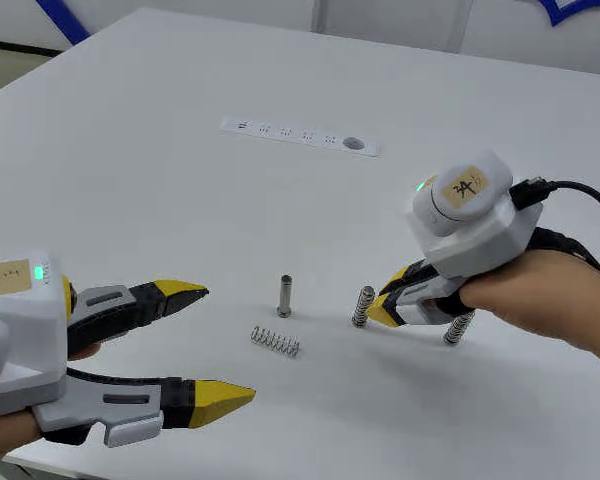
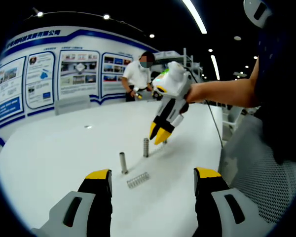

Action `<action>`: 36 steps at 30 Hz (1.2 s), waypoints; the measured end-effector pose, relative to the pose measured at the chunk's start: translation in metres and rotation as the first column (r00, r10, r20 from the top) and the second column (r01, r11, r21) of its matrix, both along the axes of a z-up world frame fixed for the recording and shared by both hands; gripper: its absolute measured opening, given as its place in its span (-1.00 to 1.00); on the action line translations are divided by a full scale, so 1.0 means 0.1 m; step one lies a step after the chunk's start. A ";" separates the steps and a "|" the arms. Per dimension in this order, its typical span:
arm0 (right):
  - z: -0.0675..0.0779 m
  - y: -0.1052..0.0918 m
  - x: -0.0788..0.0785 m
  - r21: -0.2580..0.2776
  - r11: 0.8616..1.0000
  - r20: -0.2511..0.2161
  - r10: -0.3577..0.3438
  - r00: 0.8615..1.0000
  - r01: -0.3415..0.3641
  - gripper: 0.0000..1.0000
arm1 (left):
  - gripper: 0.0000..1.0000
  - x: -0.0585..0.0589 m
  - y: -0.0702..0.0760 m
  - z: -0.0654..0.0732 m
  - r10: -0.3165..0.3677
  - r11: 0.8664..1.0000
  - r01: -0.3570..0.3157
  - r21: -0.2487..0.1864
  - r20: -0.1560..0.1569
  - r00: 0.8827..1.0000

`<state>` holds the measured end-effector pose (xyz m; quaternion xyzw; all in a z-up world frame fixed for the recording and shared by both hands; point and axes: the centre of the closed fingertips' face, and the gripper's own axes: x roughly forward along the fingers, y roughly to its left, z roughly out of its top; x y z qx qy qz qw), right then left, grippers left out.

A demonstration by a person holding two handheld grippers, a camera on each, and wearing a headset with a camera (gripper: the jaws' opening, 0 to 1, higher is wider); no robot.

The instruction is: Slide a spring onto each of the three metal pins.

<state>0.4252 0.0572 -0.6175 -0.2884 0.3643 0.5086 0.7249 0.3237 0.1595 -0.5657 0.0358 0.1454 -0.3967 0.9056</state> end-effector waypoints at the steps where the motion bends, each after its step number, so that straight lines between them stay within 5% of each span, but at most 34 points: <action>1: -0.01 0.00 -0.03 0.001 1.000 -0.004 0.002 1.000 -0.002 -0.69 | 0.38 0.00 0.00 0.00 -0.001 1.000 0.001 0.002 0.000 1.000; 21: -0.14 0.39 -0.42 0.035 0.995 -0.048 0.094 0.994 -0.093 -0.68 | 0.37 0.00 0.00 0.00 0.000 1.000 0.000 0.005 -0.003 1.000; 36: -0.31 0.70 -0.48 0.048 0.989 -0.057 0.143 0.988 -0.141 -0.68 | 0.37 0.00 0.01 -0.01 0.000 1.000 0.000 0.006 -0.003 1.000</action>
